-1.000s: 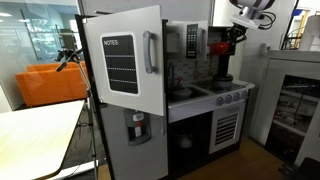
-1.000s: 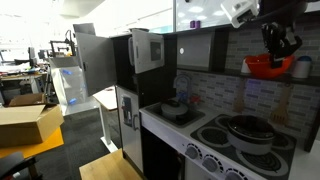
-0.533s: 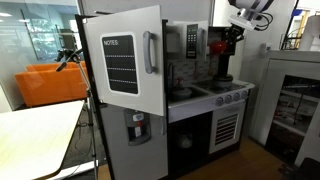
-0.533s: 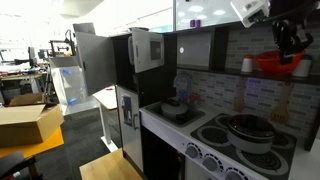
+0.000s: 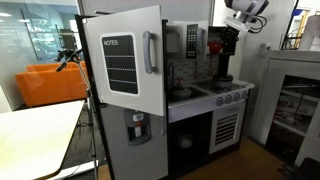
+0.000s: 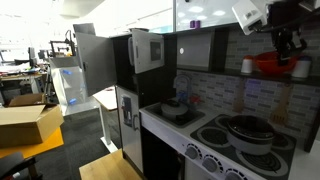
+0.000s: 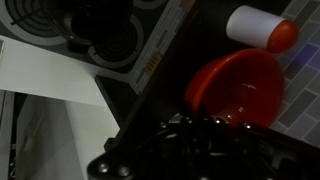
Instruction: Pick up the red bowl and put it on the shelf
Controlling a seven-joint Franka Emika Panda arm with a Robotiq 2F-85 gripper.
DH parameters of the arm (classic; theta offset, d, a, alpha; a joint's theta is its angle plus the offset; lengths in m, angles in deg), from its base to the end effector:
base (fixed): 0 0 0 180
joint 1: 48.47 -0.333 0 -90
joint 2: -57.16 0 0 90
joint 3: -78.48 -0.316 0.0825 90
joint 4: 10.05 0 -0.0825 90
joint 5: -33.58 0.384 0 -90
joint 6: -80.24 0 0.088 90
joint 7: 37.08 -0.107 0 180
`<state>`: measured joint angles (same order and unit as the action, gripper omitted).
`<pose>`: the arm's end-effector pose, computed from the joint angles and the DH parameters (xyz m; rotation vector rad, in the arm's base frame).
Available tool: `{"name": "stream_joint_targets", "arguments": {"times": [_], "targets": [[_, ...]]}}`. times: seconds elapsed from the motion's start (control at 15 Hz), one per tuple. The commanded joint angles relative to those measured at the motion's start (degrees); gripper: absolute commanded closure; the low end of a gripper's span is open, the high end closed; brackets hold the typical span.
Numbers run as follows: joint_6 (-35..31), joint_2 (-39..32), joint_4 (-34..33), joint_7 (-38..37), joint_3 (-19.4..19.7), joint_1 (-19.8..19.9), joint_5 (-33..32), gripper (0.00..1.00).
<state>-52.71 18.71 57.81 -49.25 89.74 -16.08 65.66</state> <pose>0.6019 -0.4954 0.4523 -2.3139 1.5620 -0.7960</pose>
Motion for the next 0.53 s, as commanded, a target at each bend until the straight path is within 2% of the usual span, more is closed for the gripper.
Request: {"name": "stream_joint_targets", "arguments": {"times": [0.0,0.07,0.13,0.27,0.47], "targets": [[0.5,-1.5,-2.6,-0.4,-0.7,0.9,1.6,0.98],[0.7,-1.5,-2.6,-0.3,-0.7,0.9,1.8,0.98],[0.9,-1.4,-2.7,-0.3,-0.7,0.9,1.9,0.68],[1.3,-1.3,-2.6,-0.1,-0.7,0.9,2.0,0.61],[1.7,-0.7,-1.7,-0.1,-0.5,0.9,1.8,0.39]]}}
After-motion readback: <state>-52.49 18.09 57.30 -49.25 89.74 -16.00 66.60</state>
